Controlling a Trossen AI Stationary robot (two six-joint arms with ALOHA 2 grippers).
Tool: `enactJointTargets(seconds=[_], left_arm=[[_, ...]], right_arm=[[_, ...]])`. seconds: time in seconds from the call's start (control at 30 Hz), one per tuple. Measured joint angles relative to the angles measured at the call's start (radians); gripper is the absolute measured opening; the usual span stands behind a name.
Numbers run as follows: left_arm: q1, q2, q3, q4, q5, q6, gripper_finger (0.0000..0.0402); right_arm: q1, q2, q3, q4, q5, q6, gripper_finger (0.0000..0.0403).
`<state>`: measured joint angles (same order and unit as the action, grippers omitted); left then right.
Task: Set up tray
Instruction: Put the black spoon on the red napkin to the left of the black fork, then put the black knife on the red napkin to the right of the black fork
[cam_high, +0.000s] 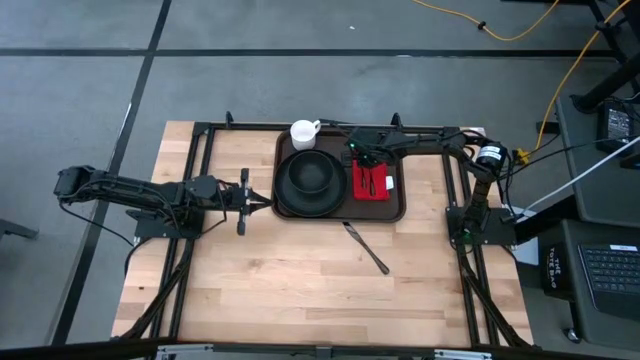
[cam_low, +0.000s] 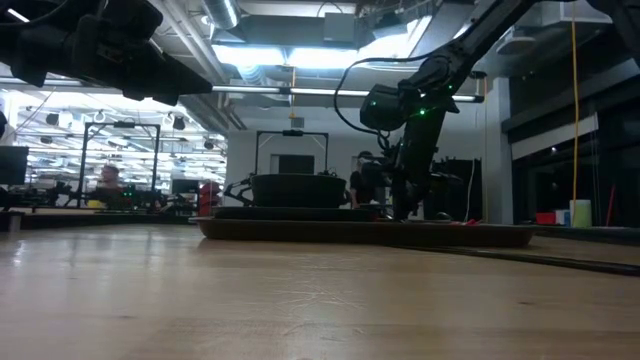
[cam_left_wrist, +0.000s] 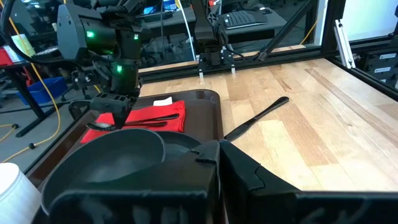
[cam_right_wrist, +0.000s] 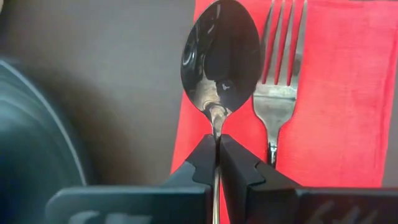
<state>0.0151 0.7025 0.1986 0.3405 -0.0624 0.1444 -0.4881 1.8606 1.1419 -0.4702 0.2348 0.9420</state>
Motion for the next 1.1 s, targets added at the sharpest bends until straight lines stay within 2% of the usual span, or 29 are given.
enactJointTargets(seconds=[0.63, 1.1], left_arm=[[0.000, 0.000, 0.000, 0.000, 0.000, 0.000, 0.0005], [0.000, 0.000, 0.000, 0.000, 0.000, -0.002, 0.0002]], right_arm=[[0.000, 0.000, 0.000, 0.000, 0.000, 0.023, 0.0018], [0.000, 0.000, 0.000, -0.001, 0.000, 0.024, 0.0048]])
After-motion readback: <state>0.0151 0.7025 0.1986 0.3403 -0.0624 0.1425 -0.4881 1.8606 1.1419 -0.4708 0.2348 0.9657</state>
